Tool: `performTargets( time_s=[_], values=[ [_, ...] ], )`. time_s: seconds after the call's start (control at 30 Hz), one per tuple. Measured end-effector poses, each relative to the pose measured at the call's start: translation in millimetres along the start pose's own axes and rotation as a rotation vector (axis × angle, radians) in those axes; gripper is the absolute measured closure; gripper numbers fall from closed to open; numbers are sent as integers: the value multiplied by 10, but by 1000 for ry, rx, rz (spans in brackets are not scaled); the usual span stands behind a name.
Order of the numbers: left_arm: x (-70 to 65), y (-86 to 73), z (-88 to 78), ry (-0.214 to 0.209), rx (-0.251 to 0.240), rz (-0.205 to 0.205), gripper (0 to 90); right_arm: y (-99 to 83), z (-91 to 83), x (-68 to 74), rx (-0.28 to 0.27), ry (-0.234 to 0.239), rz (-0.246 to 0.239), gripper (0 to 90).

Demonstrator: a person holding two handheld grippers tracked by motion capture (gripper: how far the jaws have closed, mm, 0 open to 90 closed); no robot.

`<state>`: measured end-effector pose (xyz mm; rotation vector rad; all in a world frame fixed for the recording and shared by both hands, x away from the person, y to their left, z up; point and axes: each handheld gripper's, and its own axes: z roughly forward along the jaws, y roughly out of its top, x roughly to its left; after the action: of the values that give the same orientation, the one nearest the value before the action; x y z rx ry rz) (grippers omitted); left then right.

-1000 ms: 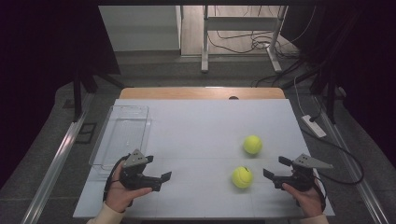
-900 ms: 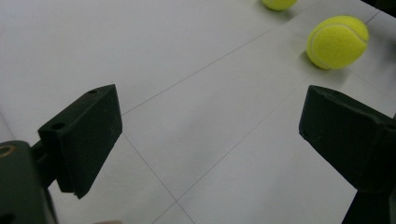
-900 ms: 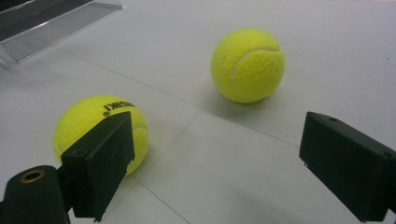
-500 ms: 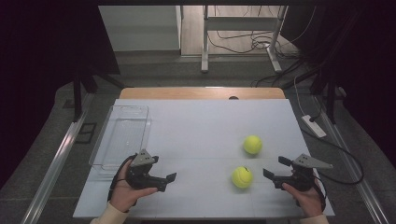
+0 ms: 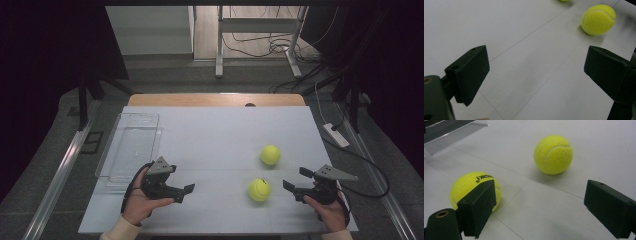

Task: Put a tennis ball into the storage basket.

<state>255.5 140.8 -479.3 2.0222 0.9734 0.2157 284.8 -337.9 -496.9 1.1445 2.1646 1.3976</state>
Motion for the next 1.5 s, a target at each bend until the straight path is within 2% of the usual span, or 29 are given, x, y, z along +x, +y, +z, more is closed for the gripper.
performTargets(
  time_s=[0.27,0.67,1.13,1.5],
  values=[
    [-1,39,46,-7,3,-2,71,2,16,-14,1,3,4,105],
    [-135,166,133,-41,10,55,69,-14,1,-43,4,-11,6,107],
    [-153,232,281,-74,30,57,67,-21,3,-46,6,-15,12,109],
    [-240,319,405,-112,36,86,63,-31,1,-35,9,-14,14,109]
  ],
)
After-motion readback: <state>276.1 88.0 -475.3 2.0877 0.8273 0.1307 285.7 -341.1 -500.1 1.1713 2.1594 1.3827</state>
